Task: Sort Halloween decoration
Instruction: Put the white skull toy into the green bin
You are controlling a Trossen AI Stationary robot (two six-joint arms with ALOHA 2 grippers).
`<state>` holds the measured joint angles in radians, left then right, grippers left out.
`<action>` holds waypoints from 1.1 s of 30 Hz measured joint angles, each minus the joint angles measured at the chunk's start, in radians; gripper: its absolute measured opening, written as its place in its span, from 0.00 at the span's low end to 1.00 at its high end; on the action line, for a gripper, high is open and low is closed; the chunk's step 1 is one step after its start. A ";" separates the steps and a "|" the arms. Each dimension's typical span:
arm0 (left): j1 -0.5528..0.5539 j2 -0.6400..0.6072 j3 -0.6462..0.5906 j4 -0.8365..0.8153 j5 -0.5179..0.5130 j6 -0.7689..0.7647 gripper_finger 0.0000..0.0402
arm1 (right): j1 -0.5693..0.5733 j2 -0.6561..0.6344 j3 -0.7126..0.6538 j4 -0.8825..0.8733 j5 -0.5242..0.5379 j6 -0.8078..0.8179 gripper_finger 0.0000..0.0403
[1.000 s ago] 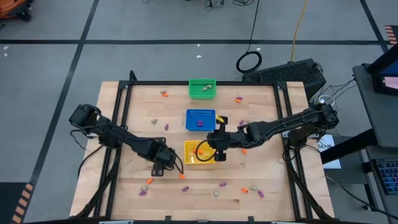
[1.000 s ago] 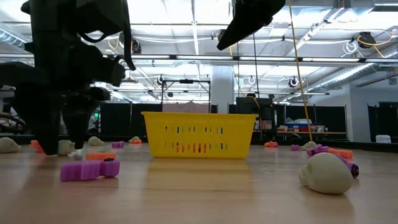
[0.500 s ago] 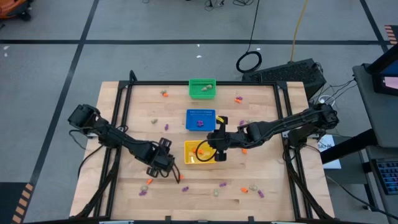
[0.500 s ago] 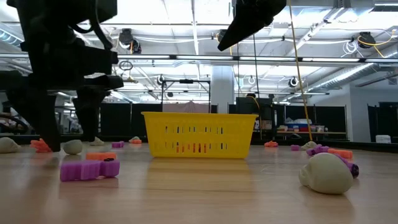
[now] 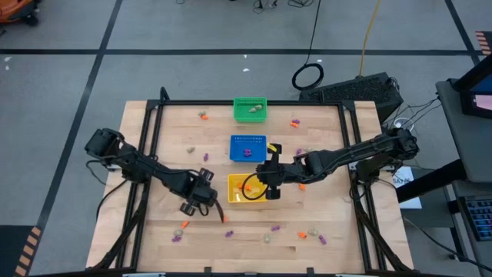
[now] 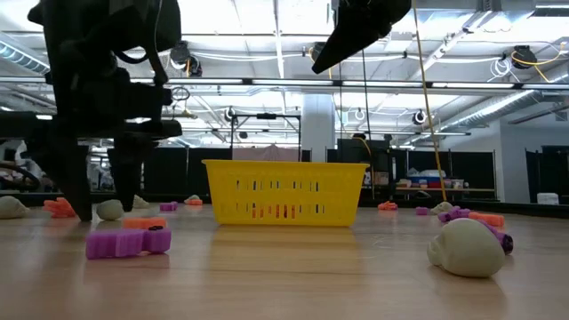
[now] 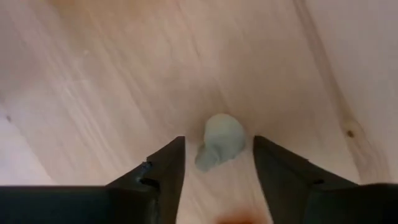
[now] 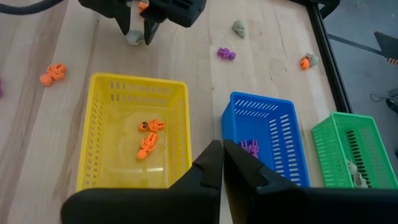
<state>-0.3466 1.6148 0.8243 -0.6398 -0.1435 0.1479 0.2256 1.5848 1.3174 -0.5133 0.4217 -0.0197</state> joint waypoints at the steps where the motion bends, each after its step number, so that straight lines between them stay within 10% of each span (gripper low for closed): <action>1: 0.000 -0.001 -0.007 0.011 0.005 0.006 0.42 | 0.000 0.000 0.000 0.000 0.000 0.000 0.00; 16: 0.001 0.001 -0.015 0.057 0.019 0.012 0.07 | 0.000 0.000 0.000 0.000 -0.003 -0.004 0.00; 33: 0.120 -0.131 -0.018 0.024 0.027 -0.121 0.01 | 0.000 0.000 0.000 -0.002 -0.003 -0.006 0.00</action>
<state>-0.2264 1.4842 0.8060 -0.6154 -0.1162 0.0271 0.2256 1.5848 1.3174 -0.5157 0.4187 -0.0260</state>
